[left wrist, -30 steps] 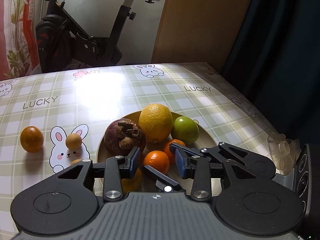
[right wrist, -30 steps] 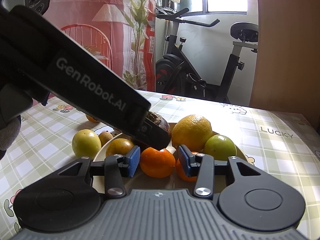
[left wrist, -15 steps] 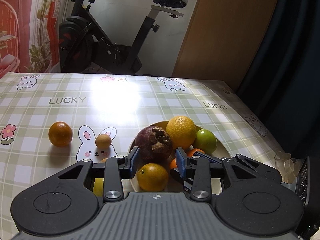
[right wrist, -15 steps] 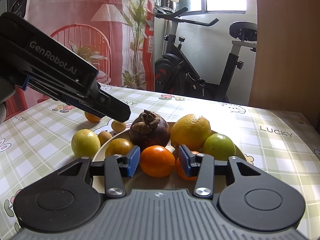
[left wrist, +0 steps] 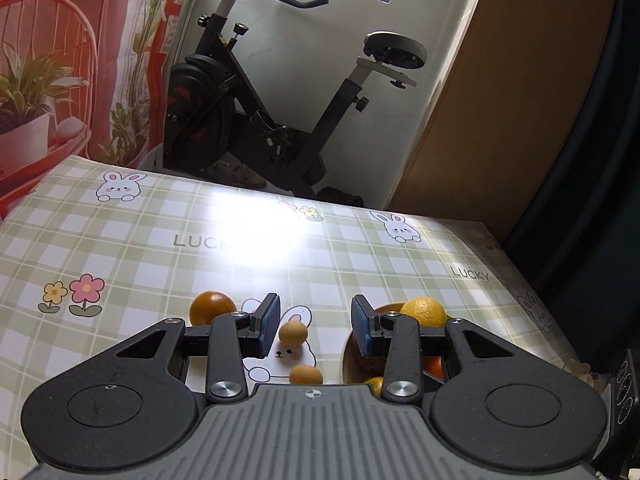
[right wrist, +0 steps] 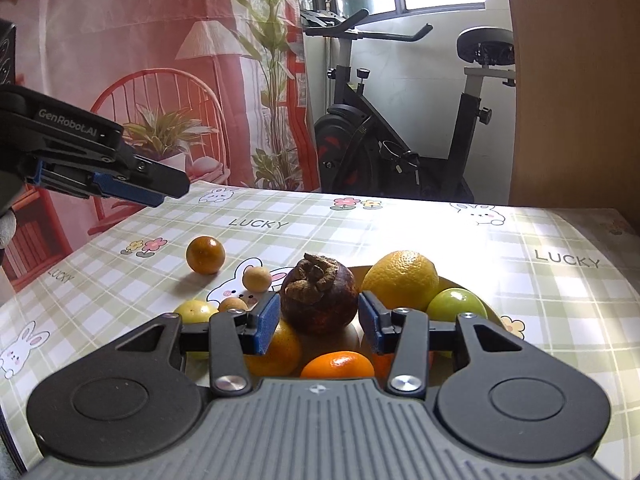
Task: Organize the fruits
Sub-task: 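Move the right tool toward the small brown fruits on the tablecloth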
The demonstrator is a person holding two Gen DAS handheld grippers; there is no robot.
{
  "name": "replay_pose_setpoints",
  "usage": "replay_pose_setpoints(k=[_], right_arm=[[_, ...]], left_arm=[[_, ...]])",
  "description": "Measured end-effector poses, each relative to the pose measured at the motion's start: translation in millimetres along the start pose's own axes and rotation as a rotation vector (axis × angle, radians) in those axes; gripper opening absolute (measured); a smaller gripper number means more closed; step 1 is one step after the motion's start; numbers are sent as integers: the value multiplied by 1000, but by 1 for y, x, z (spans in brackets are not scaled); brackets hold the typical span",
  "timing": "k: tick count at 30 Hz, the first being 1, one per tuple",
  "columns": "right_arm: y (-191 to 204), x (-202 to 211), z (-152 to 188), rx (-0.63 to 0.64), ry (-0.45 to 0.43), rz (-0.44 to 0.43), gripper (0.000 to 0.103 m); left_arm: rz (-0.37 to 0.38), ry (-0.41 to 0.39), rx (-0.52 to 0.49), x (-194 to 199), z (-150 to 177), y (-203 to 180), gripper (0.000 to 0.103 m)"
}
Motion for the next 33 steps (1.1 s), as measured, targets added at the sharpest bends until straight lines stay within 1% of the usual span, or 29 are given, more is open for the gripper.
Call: replay_pose_setpoints(k=[4, 9, 12, 14, 16, 18, 19, 20, 21, 22, 24, 27, 30, 33], right_arm=[[1, -2, -11, -39, 4, -10, 46], [9, -8, -34, -53, -1, -35, 46], [16, -16, -50, -63, -7, -62, 46], [20, -21, -59, -64, -7, -72, 44], [26, -29, -66, -56, 7, -84, 41], [33, -37, -67, -31, 38, -97, 37], [36, -41, -66, -15, 59, -101, 31], [38, -45, -64, -2, 83, -106, 28], [41, -49, -62, 9, 114, -114, 21], [42, -54, -60, 18, 149, -117, 18], [44, -64, -55, 30, 208, -119, 18], [48, -75, -52, 59, 271, -112, 18], [53, -86, -51, 93, 338, -113, 18], [59, -93, -51, 116, 363, -113, 19]], left_arm=[[0, -12, 14, 6, -9, 17, 41], [-22, -36, 11, 12, -27, 39, 41], [-45, -63, -12, 19, -44, 49, 41], [-63, -95, -32, 24, -59, 56, 41], [-70, -120, -37, 28, -68, 60, 41], [-65, -132, -36, 29, -72, 63, 41], [-61, -129, -41, 27, -71, 64, 41], [-60, -120, -47, 25, -69, 65, 40], [-57, -110, -50, 22, -66, 66, 40], [-56, -98, -51, 17, -62, 67, 40], [-60, -76, -39, 10, -50, 71, 40], [-44, -36, -11, -1, -36, 76, 39], [-35, -5, -25, -6, -27, 77, 39], [-30, 13, -29, -10, -21, 78, 39]])
Point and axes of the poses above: each gripper's, at about its wrist camera, not at the fingertips, and x roughly against the way its jaws point, y to its left, z to its underside, the point moved 1 cm from there along -x, roughly the way its jaws point, and after that the axes turned 2 degrees about -x, right-handed, at the moved point
